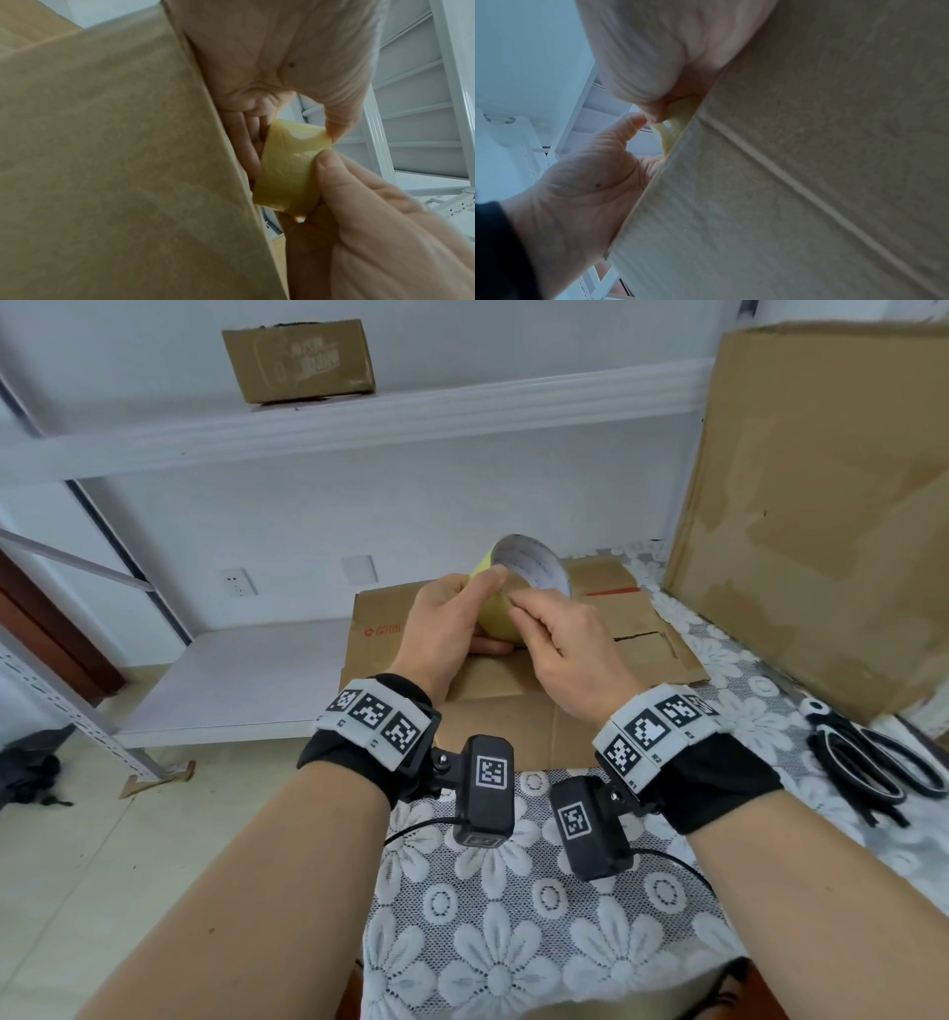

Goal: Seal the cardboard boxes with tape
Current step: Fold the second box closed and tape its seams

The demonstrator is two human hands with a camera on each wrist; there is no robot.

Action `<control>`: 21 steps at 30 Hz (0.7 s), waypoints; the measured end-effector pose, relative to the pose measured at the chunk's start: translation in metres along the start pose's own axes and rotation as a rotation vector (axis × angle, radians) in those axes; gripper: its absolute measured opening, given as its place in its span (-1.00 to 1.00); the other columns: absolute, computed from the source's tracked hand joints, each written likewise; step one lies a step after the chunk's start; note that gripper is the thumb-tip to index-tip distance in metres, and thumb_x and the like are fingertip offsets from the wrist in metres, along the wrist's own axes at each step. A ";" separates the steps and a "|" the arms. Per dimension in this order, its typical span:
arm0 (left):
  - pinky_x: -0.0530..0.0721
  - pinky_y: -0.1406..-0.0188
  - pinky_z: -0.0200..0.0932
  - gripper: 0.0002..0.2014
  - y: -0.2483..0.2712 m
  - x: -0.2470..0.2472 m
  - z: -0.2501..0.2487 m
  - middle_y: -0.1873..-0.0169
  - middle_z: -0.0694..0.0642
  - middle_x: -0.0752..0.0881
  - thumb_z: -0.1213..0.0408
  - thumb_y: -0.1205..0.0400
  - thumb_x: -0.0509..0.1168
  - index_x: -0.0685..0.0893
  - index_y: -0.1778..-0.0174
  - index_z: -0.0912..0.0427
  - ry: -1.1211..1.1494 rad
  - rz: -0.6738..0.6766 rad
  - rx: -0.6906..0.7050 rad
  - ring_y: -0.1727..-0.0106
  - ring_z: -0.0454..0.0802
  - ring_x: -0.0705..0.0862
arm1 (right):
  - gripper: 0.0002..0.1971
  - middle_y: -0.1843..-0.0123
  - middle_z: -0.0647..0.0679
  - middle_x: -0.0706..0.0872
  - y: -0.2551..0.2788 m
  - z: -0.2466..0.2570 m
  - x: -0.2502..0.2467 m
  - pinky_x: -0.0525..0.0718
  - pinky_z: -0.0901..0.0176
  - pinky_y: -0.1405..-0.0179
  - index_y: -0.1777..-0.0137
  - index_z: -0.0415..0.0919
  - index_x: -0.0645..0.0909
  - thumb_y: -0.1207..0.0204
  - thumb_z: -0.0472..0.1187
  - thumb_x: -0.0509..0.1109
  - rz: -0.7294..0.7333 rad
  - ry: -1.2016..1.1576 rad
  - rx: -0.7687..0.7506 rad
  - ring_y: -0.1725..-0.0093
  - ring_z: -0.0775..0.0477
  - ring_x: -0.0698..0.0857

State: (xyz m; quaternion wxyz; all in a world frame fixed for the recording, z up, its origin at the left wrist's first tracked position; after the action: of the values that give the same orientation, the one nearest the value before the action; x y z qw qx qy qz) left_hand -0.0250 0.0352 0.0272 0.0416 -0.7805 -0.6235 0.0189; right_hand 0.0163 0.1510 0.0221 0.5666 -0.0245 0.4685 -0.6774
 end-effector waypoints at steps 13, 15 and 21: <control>0.82 0.21 -0.09 -0.80 0.006 0.001 -0.004 0.27 0.25 0.68 0.22 -0.73 0.25 0.61 0.14 0.27 0.004 0.009 -0.007 0.26 0.08 0.77 | -0.83 0.33 -0.19 0.69 0.001 -0.003 -0.002 0.55 0.05 0.29 0.22 -0.35 0.60 -0.57 -0.28 0.39 -0.091 -0.113 0.156 0.33 -0.08 0.59; 0.82 0.22 -0.10 -0.78 0.006 0.002 -0.004 0.36 0.16 0.69 0.23 -0.73 0.24 0.61 0.19 0.24 0.010 0.012 -0.010 0.28 0.05 0.77 | -0.86 0.35 -0.10 0.67 0.001 -0.002 -0.002 0.52 0.12 0.31 0.19 -0.31 0.62 -0.59 -0.30 0.35 -0.059 -0.115 0.136 0.35 -0.04 0.58; 0.82 0.21 -0.11 -0.73 0.008 0.002 -0.006 0.49 -0.01 0.74 0.24 -0.75 0.20 0.65 0.24 0.20 0.023 0.021 0.002 0.31 -0.03 0.78 | -0.79 0.13 0.06 0.73 0.001 -0.002 -0.003 0.54 0.48 0.05 -0.09 -0.29 0.73 -0.59 -0.34 0.29 -0.021 -0.135 0.066 0.11 0.20 0.63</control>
State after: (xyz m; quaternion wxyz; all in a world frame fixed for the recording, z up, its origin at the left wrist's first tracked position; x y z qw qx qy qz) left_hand -0.0164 0.0350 0.0321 0.0493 -0.7872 -0.6146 0.0110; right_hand 0.0165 0.1544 0.0217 0.5904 -0.0563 0.4062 -0.6952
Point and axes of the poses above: each hand's wrist, its own y-axis away from the middle knuckle, its own x-axis out of the palm, z = x × y, the point moved 4 cm from there along -y, towards the middle knuckle
